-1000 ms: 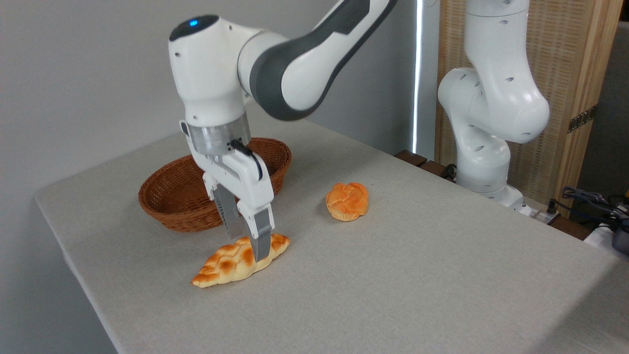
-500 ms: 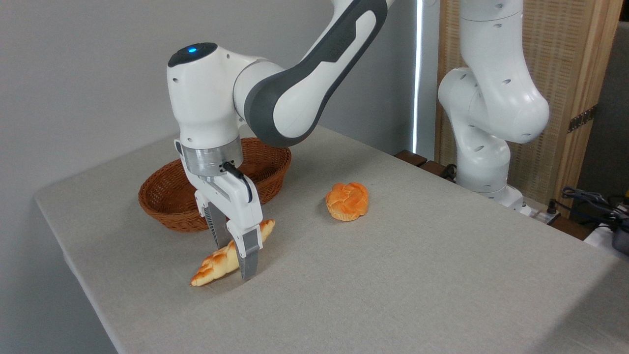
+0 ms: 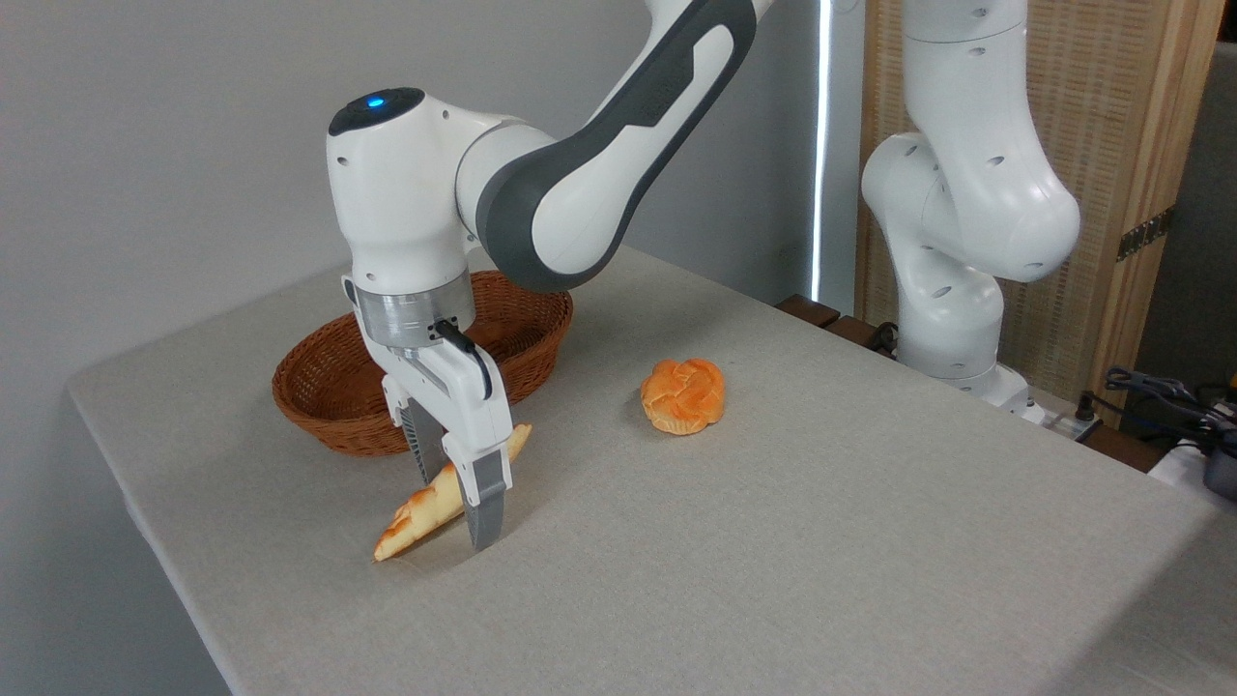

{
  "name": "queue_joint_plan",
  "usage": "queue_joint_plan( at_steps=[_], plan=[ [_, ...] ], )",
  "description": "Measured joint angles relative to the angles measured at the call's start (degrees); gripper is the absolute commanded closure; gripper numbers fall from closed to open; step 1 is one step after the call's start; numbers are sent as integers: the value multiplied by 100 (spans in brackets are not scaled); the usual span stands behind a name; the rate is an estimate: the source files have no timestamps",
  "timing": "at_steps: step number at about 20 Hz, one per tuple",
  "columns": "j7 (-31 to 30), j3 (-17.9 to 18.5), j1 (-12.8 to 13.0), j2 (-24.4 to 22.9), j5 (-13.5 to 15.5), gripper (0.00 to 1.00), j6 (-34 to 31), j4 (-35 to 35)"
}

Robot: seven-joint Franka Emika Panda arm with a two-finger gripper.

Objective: Put bread into the basket
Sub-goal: 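Lift the braided bread and carry it over the woven basket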

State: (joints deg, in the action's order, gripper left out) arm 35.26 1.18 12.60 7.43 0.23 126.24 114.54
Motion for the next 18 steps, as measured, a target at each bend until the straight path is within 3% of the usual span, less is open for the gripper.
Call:
queue_joint_plan(
  at_steps=[18],
  plan=[
    [0, 8, 10, -207, 1, 67, 125, -258]
  ],
)
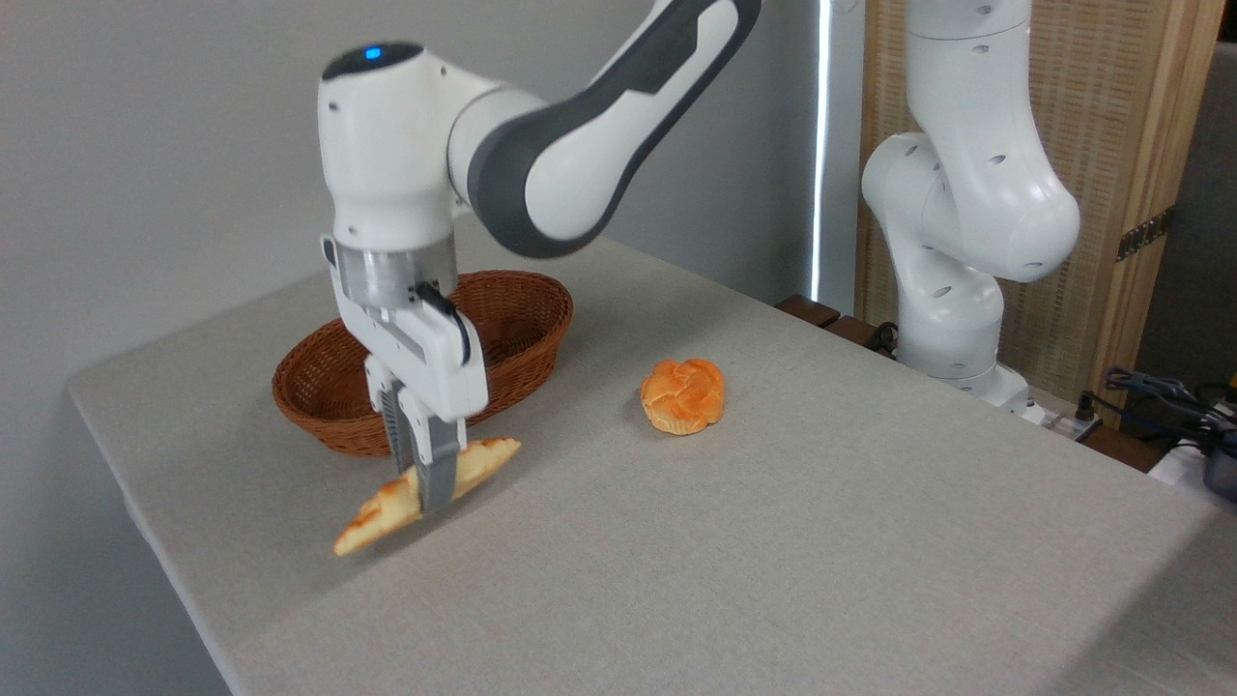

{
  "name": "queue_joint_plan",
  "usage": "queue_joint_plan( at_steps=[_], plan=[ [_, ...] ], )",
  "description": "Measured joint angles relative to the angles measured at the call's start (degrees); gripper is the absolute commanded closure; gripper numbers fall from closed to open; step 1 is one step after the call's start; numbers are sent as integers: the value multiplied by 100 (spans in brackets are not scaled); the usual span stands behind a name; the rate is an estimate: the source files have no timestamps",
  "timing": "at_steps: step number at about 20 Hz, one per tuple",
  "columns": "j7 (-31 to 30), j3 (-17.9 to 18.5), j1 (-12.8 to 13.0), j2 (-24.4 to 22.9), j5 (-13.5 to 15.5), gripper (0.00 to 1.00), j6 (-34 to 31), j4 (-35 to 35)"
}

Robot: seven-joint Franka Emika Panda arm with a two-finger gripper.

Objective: Put bread into the basket
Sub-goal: 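Lift the braided bread and carry it over the woven basket, then lower the bread into the basket and open the gripper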

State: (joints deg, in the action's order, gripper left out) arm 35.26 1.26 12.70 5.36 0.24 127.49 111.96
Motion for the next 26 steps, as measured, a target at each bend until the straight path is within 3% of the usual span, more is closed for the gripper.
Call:
queue_joint_plan(
  at_steps=[5, 9, 12, 18, 21, 26],
  plan=[
    [-3, -5, -6, -288, 44, 63, 0, -33],
    [-11, -182, 14, -530, 700, 63, 0, -107],
    [-114, -488, 26, -641, 842, 62, -18, -155],
    [-821, -1231, 48, -469, 847, 0, -25, -136],
    [-1162, -1454, 52, -340, 847, 0, -24, -136],
    [-1193, -1546, 51, -300, 843, 0, -24, -137]
  ],
)
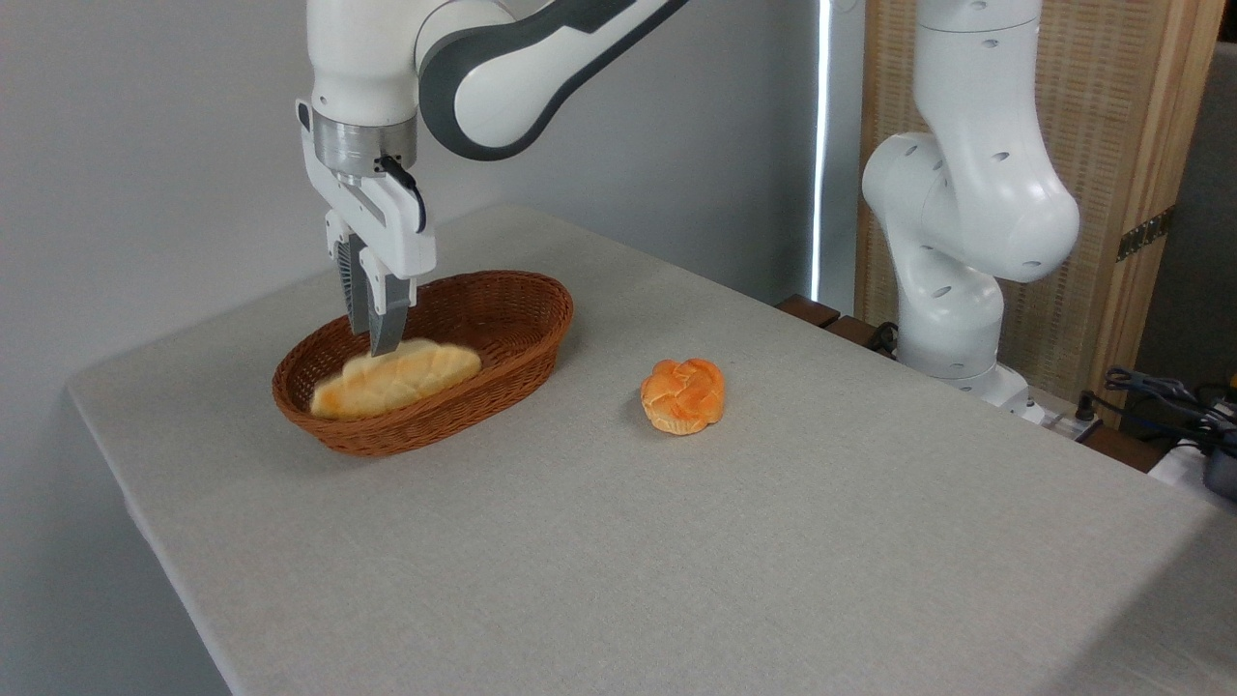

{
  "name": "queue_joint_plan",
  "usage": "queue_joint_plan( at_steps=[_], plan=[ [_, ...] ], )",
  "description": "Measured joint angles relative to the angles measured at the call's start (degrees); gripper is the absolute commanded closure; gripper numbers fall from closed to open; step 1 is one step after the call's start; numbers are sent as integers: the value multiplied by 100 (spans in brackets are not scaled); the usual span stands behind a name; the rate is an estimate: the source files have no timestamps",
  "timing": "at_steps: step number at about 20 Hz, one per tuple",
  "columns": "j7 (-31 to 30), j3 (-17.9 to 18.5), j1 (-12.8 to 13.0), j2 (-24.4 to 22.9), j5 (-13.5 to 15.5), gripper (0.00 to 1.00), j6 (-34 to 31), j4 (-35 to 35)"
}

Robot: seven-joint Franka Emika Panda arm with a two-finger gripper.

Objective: Put bread into the basket
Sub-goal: 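Lower the bread into the basket and open the gripper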

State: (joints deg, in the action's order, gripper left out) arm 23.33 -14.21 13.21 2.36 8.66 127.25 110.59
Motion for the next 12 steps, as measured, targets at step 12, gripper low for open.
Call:
queue_joint_plan(
  at_steps=[12],
  plan=[
    [136, 696, -129, -282, -628, 0, -405, -44]
  ],
)
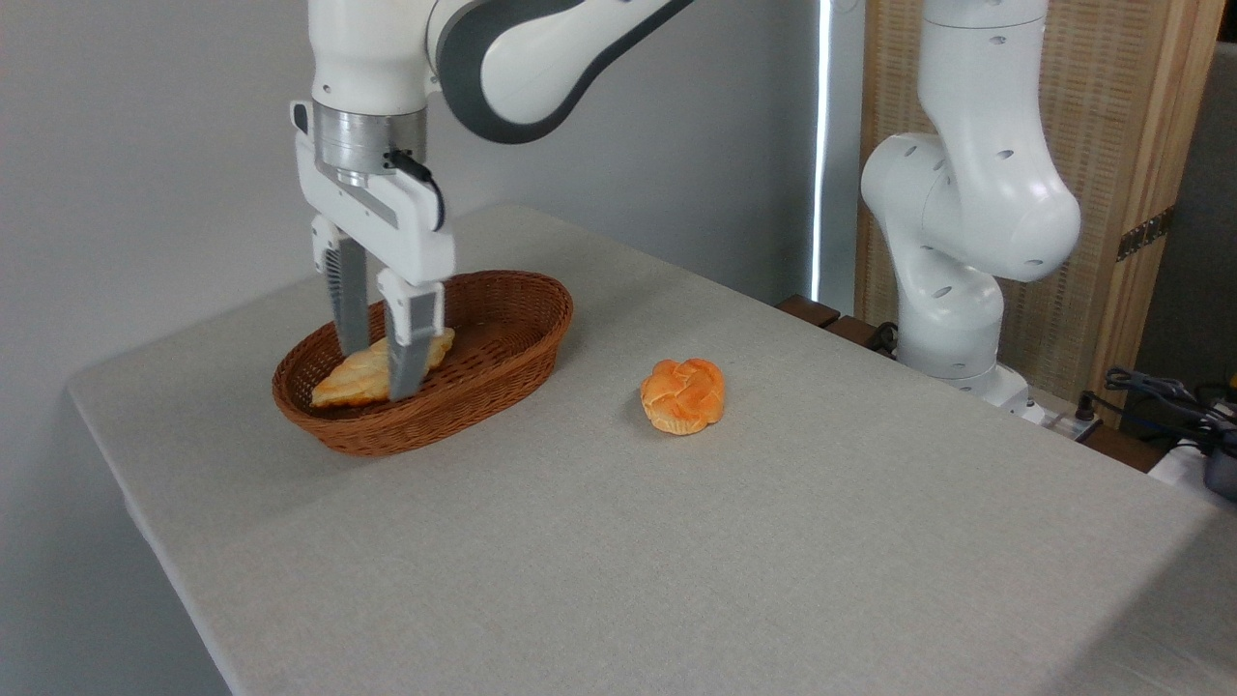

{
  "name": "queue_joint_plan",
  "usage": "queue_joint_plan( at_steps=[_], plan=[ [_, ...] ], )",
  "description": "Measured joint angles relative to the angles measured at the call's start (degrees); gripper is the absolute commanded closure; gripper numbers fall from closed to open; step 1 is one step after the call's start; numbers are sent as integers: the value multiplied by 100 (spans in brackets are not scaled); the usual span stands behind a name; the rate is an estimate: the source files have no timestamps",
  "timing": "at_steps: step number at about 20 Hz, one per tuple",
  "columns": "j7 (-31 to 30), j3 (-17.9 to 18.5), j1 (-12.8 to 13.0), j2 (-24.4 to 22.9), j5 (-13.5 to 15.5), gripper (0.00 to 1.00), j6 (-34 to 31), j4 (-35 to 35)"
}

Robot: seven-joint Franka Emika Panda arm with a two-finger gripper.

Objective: Put bread into the basket
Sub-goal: 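Lower the bread into the basket and open the gripper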

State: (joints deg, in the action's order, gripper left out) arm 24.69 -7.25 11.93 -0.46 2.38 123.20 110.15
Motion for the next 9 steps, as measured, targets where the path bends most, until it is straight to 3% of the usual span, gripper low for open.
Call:
queue_joint_plan(
  at_steps=[2, 5, 9],
  plan=[
    [390, 235, -13, -91, -173, 0, -372, 0],
    [1018, 624, -23, -184, -210, 0, -774, -35],
    [1270, 974, -32, -238, -168, 0, -947, -85]
  ],
)
